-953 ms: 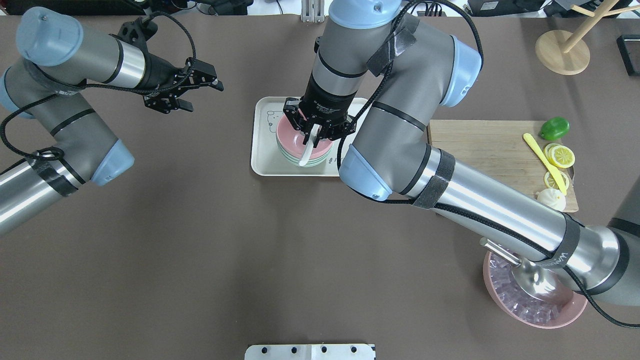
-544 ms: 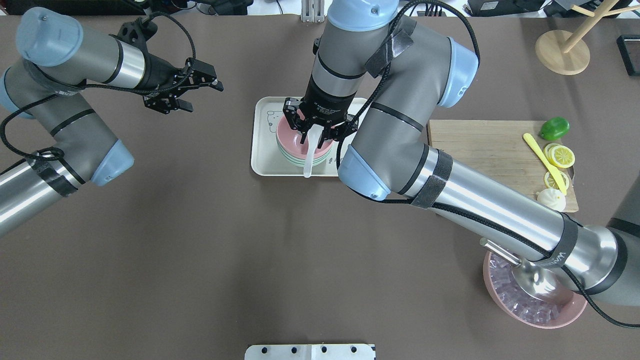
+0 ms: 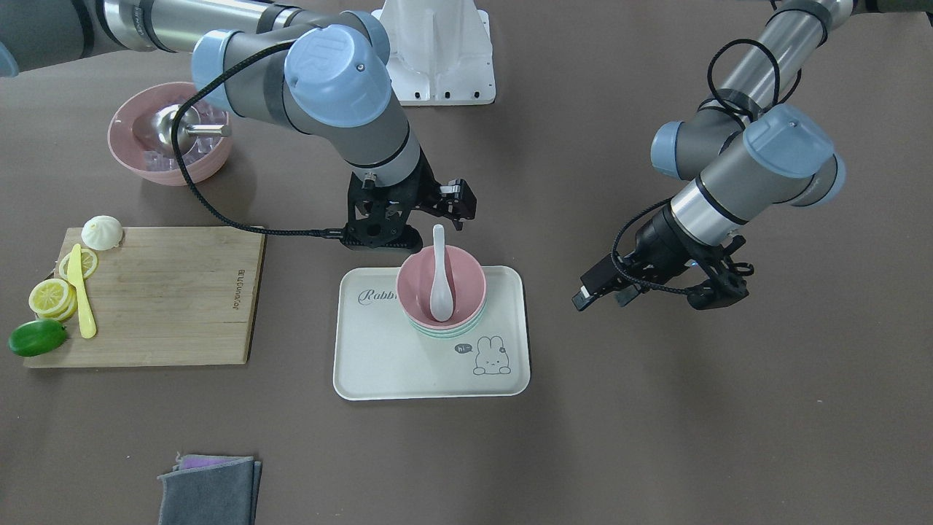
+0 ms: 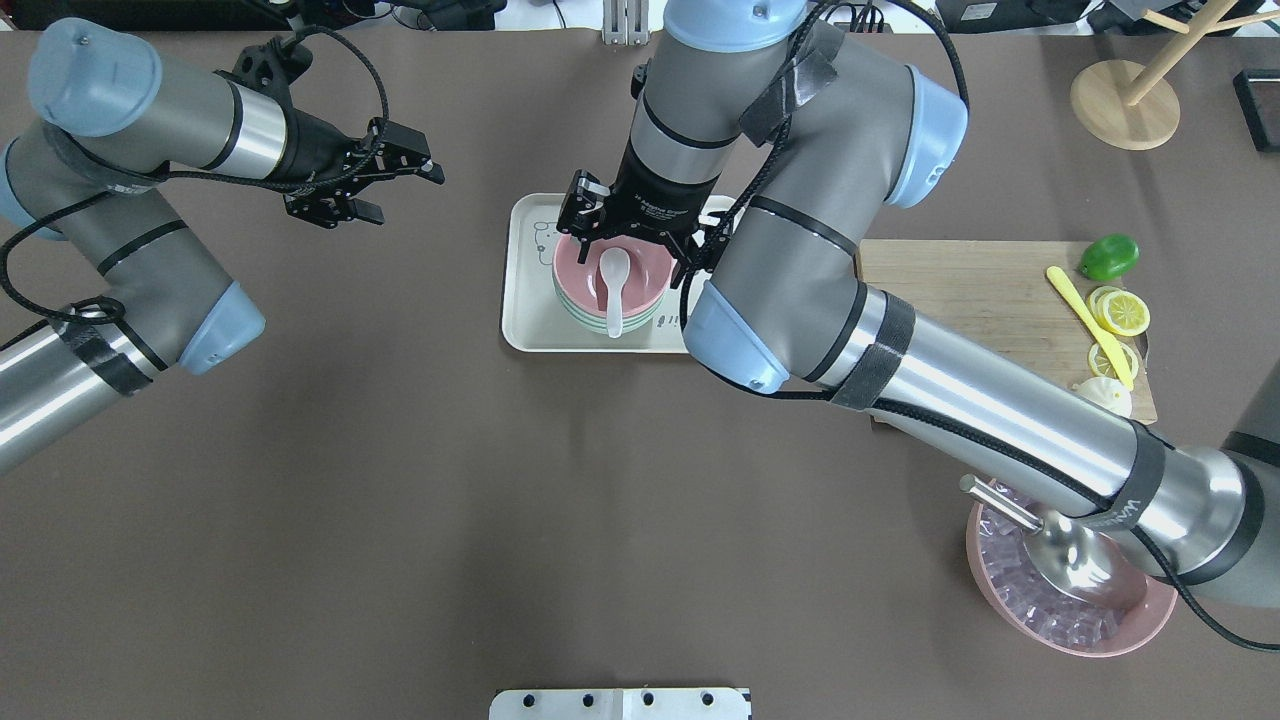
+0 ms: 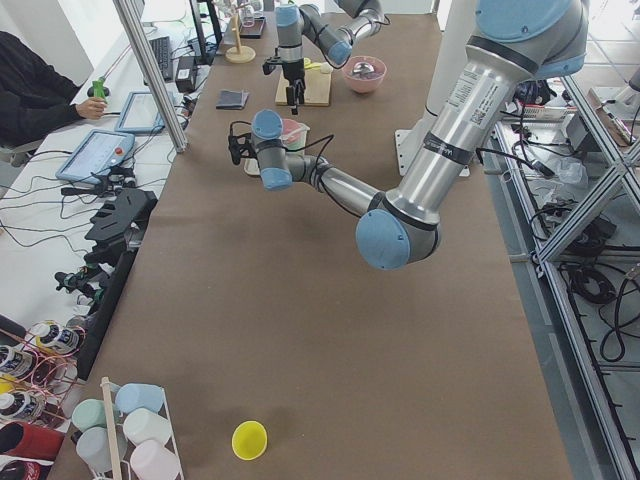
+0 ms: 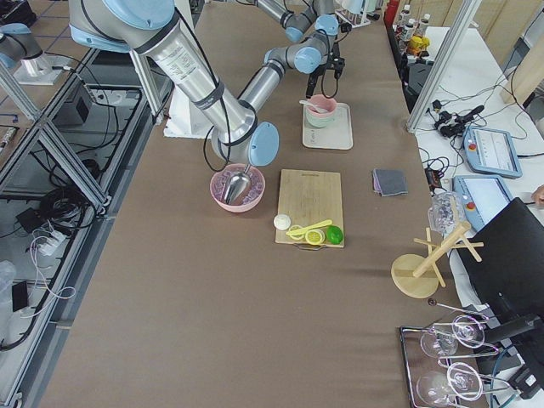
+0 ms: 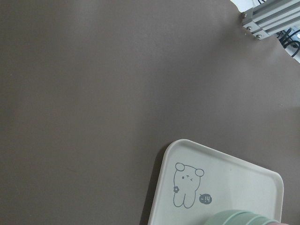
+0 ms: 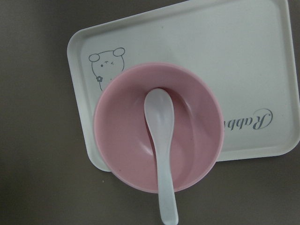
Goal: Stack pink bowl on green and place spoon
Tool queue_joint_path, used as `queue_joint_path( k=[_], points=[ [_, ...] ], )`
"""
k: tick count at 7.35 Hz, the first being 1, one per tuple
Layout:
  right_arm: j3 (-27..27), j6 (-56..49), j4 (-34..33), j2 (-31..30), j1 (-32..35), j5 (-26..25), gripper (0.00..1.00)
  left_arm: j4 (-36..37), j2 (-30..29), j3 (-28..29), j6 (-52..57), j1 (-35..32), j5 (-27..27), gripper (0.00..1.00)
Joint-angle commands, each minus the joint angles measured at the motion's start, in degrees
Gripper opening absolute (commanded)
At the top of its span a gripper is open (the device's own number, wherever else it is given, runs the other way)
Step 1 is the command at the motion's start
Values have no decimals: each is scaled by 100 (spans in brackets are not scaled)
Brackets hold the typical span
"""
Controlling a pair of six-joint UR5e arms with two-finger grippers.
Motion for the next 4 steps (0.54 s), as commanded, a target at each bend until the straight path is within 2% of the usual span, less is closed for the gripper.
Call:
queue_joint_path(
  k=[1, 2, 3, 4],
  points=[
    [658, -541, -53, -855, 390, 146, 100, -114, 547, -68, 949, -280, -97, 98],
    [879, -998, -114, -1322, 627, 146, 100, 0, 769, 36, 1155, -752, -464, 98],
    [1143, -1760, -619, -1675, 899, 146, 100, 697, 875, 11, 2158, -1218, -789, 98],
    [1502, -2899, -1556, -1940, 1163, 94, 100, 1504, 1120, -94, 3543, -1675, -845, 98]
  ],
)
